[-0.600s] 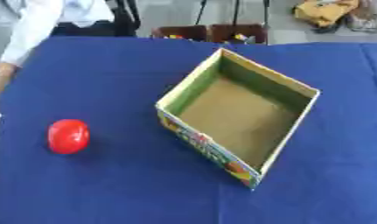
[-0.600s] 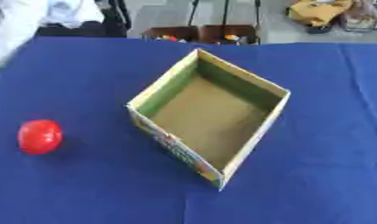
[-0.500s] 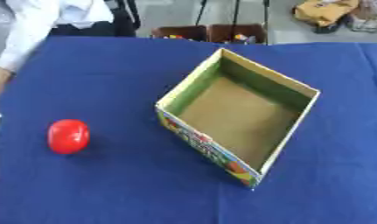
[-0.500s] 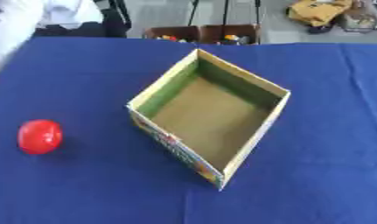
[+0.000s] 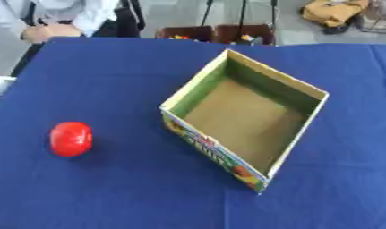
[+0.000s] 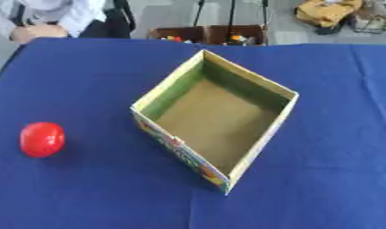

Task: Pick up objects on the table and place them in the box.

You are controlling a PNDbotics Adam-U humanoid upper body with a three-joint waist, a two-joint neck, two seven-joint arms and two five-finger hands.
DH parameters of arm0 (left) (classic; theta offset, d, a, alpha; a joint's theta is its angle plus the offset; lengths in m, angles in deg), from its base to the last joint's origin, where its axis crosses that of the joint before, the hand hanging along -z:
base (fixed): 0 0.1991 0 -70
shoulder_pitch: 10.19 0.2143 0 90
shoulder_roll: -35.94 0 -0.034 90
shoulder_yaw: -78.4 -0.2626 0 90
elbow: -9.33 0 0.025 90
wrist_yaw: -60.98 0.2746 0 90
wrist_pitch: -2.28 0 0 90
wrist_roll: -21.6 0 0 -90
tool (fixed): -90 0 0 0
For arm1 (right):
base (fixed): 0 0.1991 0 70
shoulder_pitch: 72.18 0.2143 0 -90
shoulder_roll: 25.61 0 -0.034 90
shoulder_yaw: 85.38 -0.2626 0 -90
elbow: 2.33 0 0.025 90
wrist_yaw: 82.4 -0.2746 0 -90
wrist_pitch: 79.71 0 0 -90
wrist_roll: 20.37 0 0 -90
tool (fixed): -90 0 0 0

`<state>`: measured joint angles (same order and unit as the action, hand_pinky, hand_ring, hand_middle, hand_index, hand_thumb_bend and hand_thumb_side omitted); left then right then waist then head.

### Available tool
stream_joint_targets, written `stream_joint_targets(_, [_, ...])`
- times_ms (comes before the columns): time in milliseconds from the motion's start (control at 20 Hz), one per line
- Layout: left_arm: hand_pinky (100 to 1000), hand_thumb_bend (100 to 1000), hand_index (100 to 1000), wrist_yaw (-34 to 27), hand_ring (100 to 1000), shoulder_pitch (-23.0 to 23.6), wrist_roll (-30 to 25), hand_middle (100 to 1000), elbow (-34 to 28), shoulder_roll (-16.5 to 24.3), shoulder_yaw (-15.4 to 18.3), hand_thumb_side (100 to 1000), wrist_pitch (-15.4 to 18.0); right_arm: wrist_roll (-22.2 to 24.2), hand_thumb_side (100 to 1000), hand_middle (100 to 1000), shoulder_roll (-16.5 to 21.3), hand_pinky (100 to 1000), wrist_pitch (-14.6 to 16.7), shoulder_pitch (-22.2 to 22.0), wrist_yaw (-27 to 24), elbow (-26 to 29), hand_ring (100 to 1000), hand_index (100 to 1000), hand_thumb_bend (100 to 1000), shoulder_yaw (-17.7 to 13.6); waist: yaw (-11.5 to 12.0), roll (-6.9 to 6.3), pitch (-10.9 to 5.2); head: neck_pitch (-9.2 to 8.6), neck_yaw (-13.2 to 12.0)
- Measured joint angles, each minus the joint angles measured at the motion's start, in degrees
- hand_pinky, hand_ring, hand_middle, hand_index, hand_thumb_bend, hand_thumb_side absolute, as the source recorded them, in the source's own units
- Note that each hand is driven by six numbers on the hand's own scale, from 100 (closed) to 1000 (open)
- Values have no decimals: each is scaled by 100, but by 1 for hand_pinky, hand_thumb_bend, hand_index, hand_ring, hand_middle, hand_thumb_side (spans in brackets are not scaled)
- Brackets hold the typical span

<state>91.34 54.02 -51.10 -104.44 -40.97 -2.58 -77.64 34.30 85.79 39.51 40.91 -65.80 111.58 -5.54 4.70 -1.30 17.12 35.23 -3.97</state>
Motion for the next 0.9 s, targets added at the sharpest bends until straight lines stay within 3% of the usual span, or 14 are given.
stream_joint_targets(200, [702,283,1000,718,863,82,-840,870,0,560,-188,1000,-533,9,1000,769,24,741,-9,-2,0,0,783,819,100,13,2,-14,0,1,0])
stream_joint_targets(400, [691,255,1000,1021,861,167,-1799,872,0,1116,-387,1000,-766,21,1000,769,26,742,-22,-4,0,0,781,819,100,32,-9,-45,-3,1,-8])
stream_joint_targets(700, [680,262,1000,830,866,388,-2847,902,0,1657,-605,1000,-930,29,1000,767,29,742,-29,-17,0,0,779,818,100,33,-39,-49,-5,2,-46])
stream_joint_targets(900, [717,369,1000,534,892,549,-3629,938,-1,1947,-795,919,-1066,38,1000,762,30,742,-38,-17,0,0,777,818,100,34,-50,-72,-5,1,-63])
